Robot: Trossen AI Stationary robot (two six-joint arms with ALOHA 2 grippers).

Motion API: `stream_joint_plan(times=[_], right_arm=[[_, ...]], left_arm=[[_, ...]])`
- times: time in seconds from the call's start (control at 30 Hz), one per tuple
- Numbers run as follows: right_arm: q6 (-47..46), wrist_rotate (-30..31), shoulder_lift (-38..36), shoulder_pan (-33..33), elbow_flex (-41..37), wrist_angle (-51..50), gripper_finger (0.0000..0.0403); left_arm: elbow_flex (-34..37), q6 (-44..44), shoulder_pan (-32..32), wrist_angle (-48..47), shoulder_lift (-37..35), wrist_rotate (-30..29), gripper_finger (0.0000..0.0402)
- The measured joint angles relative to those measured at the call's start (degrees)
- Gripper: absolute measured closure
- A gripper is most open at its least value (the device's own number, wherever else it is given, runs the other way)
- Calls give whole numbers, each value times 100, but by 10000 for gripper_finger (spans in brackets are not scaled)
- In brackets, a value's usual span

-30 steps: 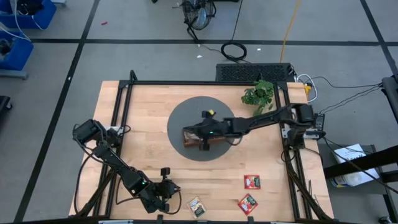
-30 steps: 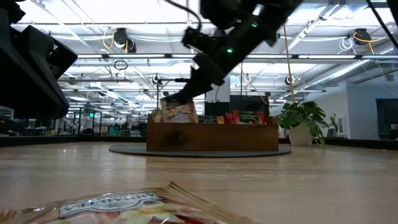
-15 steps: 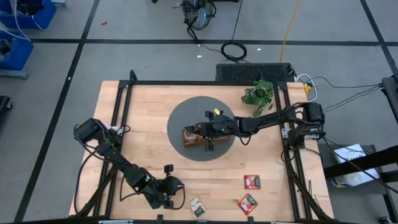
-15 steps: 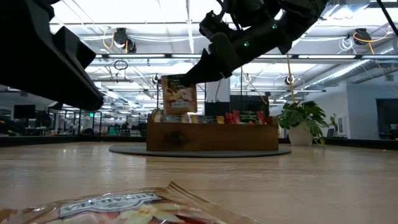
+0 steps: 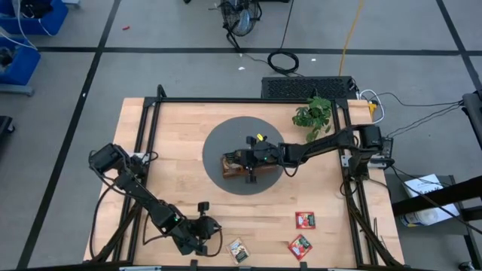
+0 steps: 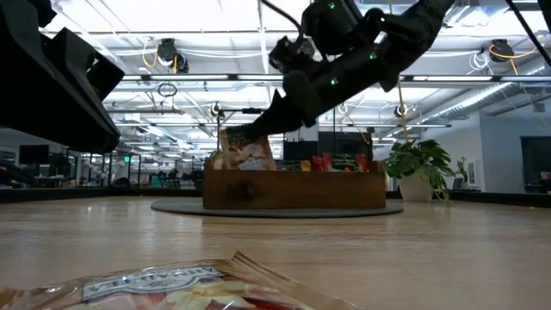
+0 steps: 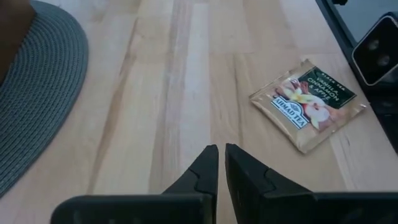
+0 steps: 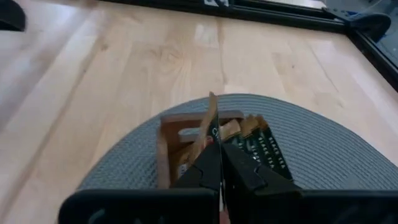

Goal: Pick & Place Tea
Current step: Put the brown tea bag into the left section of the wooden organizer

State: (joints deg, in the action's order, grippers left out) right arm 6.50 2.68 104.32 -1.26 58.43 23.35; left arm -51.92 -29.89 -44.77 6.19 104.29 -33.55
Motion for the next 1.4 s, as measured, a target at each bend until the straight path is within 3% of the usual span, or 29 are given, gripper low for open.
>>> stream_joint_plan(times=[0.63, 0.87, 1.4], right_arm=[[-278, 32, 56, -21, -18, 456, 403], [-429, 42, 56, -4, -525, 1677, 403], [-625, -282, 58, -34, -833, 2443, 403]], left_arm=[[0, -29, 0, -41, 2, -1, 364], [0, -39, 0, -41, 4, -1, 364], [0, -2, 0, -41, 9, -3, 364]])
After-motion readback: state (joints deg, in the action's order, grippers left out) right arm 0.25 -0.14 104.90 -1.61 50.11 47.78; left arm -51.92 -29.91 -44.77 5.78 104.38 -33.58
